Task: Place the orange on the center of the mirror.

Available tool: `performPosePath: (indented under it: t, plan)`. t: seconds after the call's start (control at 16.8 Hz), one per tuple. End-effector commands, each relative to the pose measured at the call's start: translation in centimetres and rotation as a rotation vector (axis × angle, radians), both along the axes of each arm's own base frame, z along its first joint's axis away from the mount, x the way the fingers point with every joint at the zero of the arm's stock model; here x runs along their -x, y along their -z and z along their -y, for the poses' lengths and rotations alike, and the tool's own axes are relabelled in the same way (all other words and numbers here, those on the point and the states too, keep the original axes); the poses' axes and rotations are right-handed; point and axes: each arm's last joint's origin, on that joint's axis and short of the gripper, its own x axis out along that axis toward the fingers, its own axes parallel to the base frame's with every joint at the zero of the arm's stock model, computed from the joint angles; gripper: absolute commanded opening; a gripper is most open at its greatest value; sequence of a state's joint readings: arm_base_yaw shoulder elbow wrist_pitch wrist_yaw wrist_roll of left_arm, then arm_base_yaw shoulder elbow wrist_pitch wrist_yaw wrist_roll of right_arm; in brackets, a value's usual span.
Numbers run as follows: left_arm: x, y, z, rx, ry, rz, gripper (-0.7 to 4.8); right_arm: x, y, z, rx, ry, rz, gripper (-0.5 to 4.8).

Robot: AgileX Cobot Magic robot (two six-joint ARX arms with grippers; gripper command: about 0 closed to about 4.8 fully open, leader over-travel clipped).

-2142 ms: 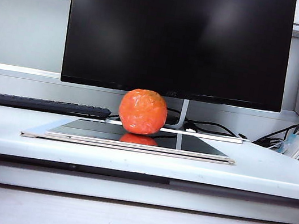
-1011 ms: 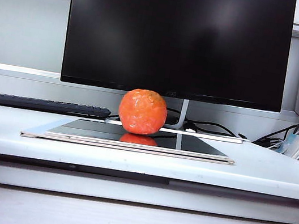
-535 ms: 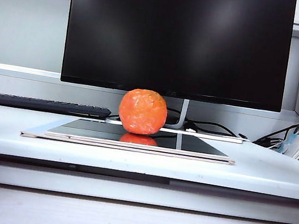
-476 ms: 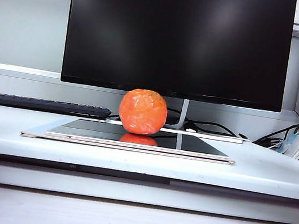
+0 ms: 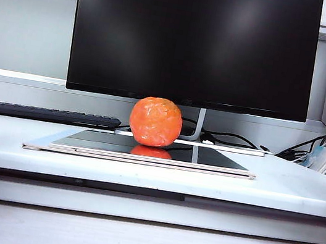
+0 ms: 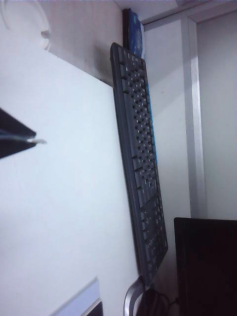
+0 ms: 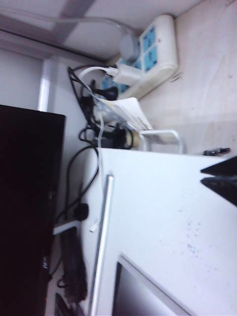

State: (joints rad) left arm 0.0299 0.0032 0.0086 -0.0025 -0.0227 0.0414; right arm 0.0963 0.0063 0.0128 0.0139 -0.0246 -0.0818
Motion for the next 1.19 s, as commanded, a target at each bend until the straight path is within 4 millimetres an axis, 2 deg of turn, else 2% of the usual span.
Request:
performPosePath:
  t: [0.06, 0.3, 1.19]
  plan:
    - [0.0, -0.11, -0.01, -0.004, -0.001, 0.009, -0.05, 0.03, -0.35, 0.0, -0.012, -0.001, 0.039, 0.0]
    - [0.01, -0.12, -0.01, -0.004, -0.001, 0.01, -0.05, 0.03, -0.34, 0.0, -0.075, -0.004, 0.03, 0.0]
    - [0.01, -0.12, -0.01, -0.004, -0.002, 0.01, -0.05, 0.03, -0.35, 0.0, -0.1, -0.007, 0.027, 0.0]
